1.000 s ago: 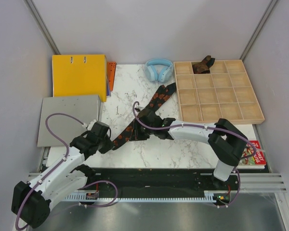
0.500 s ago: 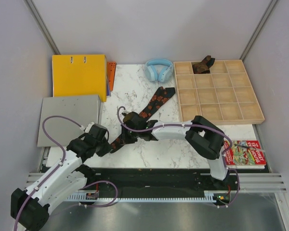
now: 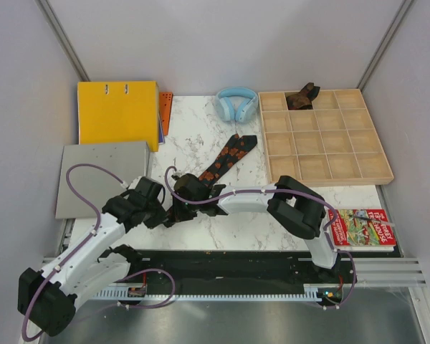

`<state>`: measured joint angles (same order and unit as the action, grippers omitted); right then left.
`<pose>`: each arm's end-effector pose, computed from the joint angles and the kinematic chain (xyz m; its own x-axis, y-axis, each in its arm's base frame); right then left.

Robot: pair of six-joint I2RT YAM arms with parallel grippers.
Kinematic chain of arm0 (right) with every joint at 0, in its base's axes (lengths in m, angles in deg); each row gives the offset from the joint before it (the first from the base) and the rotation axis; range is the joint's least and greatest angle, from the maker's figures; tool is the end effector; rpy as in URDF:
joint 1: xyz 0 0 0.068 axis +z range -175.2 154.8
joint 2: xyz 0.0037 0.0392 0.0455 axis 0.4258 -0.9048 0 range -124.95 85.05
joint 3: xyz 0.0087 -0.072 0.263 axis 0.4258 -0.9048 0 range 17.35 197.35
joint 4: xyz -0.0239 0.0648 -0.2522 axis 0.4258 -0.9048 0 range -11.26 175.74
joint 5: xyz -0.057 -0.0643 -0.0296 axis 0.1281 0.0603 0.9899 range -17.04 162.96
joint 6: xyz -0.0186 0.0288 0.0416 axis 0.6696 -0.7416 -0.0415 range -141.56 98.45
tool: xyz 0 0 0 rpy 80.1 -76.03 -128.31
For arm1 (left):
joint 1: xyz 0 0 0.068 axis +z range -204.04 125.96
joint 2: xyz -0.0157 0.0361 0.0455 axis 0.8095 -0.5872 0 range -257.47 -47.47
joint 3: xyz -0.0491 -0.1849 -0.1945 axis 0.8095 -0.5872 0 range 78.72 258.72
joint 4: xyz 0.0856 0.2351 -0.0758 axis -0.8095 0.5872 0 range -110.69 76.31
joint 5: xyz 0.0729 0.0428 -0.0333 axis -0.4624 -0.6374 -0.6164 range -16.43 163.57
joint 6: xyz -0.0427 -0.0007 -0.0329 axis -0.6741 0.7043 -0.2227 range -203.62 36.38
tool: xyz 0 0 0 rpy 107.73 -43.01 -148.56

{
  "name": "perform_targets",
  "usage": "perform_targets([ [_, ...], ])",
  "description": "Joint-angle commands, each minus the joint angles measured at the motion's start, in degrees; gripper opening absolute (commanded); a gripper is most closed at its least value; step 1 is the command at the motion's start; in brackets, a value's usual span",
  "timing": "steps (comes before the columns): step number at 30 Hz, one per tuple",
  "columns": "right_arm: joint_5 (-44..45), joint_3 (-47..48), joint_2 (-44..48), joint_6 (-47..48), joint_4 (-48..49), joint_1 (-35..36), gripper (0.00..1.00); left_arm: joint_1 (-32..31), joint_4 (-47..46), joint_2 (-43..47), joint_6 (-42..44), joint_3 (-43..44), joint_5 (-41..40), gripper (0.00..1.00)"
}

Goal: Roll the ties
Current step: Roll the tie at the center of the board.

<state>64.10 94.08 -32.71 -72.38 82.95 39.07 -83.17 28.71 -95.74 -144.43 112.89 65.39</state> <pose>0.1887 0.4040 0.1559 -0.9173 -0.1391 -0.3731 -0.3598 0.6912 0.6267 0.1293 -0.0663 0.2113 -0.7535 -0.5694 -0.3288 -0.4746 0.8171 -0.3272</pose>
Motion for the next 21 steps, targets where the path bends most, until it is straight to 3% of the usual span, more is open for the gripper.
perform_targets([
  [1,-1.3,2.9,-0.2,-0.6,1.9,1.7,0.0,-0.3,-3.3,-3.3,0.6,4.4,0.4,0.02],
  [21,-5.2,1.9,-0.9,1.6,2.1,-2.5,0.0,-0.3,-12.3,-23.9,4.6,9.9,-0.3,0.04],
])
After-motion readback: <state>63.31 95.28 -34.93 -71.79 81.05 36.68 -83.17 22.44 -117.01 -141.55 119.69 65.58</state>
